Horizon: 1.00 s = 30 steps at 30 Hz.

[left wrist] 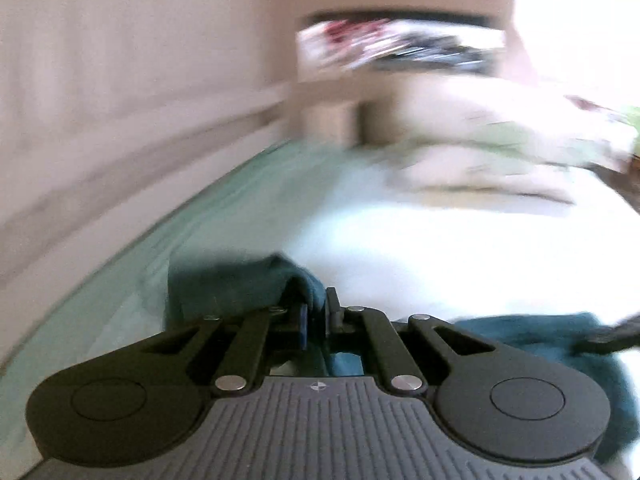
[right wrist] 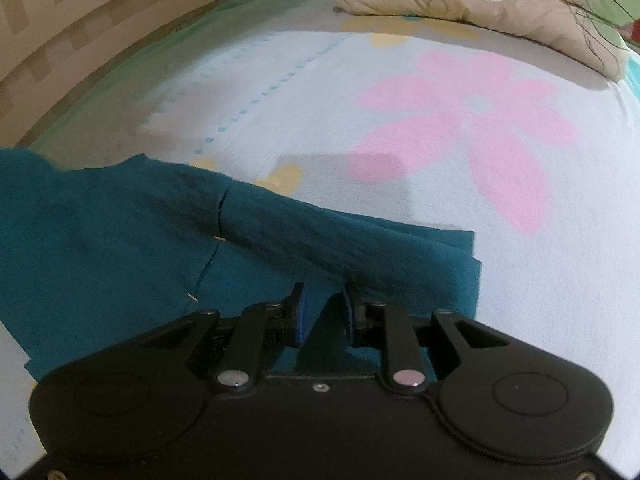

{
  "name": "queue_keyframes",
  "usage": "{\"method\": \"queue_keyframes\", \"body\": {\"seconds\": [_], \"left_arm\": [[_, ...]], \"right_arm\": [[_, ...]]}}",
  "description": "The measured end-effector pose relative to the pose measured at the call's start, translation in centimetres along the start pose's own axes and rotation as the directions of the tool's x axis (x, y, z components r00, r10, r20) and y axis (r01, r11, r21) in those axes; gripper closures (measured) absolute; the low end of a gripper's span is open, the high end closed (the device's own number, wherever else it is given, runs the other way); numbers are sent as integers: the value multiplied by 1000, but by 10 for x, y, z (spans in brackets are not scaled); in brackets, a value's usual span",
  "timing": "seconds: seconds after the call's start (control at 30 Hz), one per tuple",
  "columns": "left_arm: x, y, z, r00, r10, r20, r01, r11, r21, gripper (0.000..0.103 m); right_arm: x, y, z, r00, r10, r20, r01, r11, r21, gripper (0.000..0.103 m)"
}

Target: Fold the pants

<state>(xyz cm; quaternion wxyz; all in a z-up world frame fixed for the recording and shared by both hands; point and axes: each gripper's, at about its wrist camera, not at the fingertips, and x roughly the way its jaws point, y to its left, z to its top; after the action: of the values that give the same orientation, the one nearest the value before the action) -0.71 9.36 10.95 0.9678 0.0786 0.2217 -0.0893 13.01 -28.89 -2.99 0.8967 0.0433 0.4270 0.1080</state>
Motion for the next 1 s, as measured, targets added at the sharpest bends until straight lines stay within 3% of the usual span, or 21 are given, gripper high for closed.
{"method": "queue_keyframes", "body": {"seconds": [0.07,0.13,0.2,0.3,0.37,0.43,0.5,0.57,0.63,0.77,0.87,0.97,1.0], "left_arm": [[-10,-36,11,989,-142,47,137,987,83,96],[-9,-73,14,960,-279,39,270,951,149,96],[-1,-112,6,909,-416,-15,409,887,214,95],[22,-156,-17,835,-528,-153,550,800,239,91],[33,-172,-28,783,-574,-238,618,762,194,91],[38,-182,-36,748,-603,-278,655,739,158,91],[33,-185,-39,752,-604,-264,654,735,180,89],[34,-189,-39,758,-607,-240,650,731,205,79],[37,-186,-42,753,-610,-248,656,727,203,77],[41,-177,-50,758,-602,-253,644,752,142,77],[42,-156,-50,784,-577,-227,604,794,70,77],[44,-125,-46,820,-543,-180,546,837,-36,77],[46,-115,-44,839,-518,-166,515,855,-62,76]], "right_arm": [[-6,-6,-2,1000,5,12,-5,1000,25,73],[-13,-13,-5,1000,5,17,-5,999,42,73],[-20,-18,-8,1000,1,26,-3,999,52,73],[-33,-31,-15,999,19,36,-22,996,84,73],[-38,-38,-19,999,24,31,-27,995,99,73],[-42,-43,-23,1000,15,27,-18,995,99,73],[-46,-48,-26,999,14,31,-17,995,99,73],[-52,-50,-27,999,15,43,-19,995,102,72],[-58,-49,-25,997,28,71,-35,994,100,72],[-72,-35,-16,988,71,135,-74,997,15,72],[-84,-14,-16,978,117,175,-100,990,-102,72],[-92,5,-22,966,161,204,-121,973,-196,72],[-94,12,-24,962,175,208,-128,967,-221,72]]}}
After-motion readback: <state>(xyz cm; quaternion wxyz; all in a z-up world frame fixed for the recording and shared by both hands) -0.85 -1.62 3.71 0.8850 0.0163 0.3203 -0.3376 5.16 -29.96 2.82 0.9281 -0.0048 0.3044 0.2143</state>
